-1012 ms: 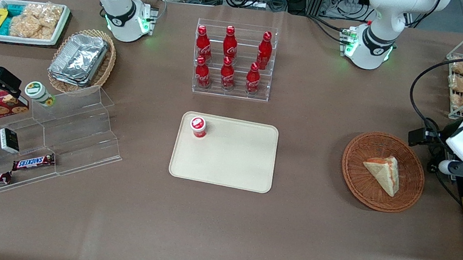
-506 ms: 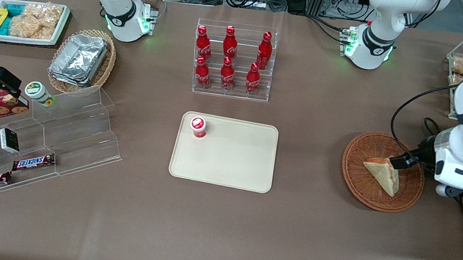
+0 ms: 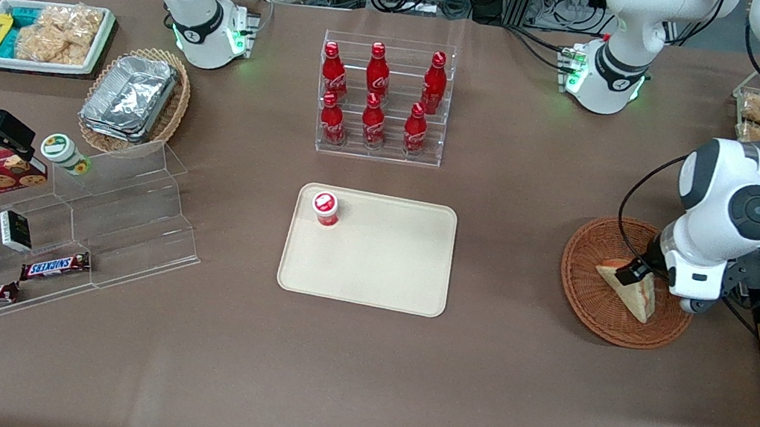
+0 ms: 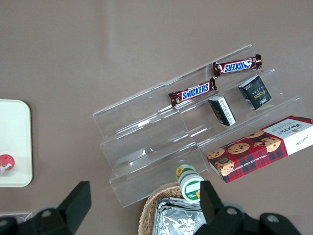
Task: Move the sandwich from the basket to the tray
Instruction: 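Lower the left gripper and close it on the sandwich's edge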
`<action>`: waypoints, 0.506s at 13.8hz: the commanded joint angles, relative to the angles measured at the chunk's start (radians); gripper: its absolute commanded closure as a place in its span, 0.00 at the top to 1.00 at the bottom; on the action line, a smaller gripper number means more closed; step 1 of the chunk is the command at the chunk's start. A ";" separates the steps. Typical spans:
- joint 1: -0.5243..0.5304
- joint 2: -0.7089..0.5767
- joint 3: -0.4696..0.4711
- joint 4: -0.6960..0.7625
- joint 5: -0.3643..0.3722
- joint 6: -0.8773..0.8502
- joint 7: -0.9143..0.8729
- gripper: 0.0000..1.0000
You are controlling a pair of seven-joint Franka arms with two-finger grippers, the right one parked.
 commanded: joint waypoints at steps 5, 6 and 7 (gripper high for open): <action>0.003 0.103 0.002 0.003 0.161 0.026 -0.234 1.00; 0.005 0.114 0.002 0.002 0.161 0.041 -0.235 1.00; 0.006 0.123 0.002 0.003 0.161 0.055 -0.237 1.00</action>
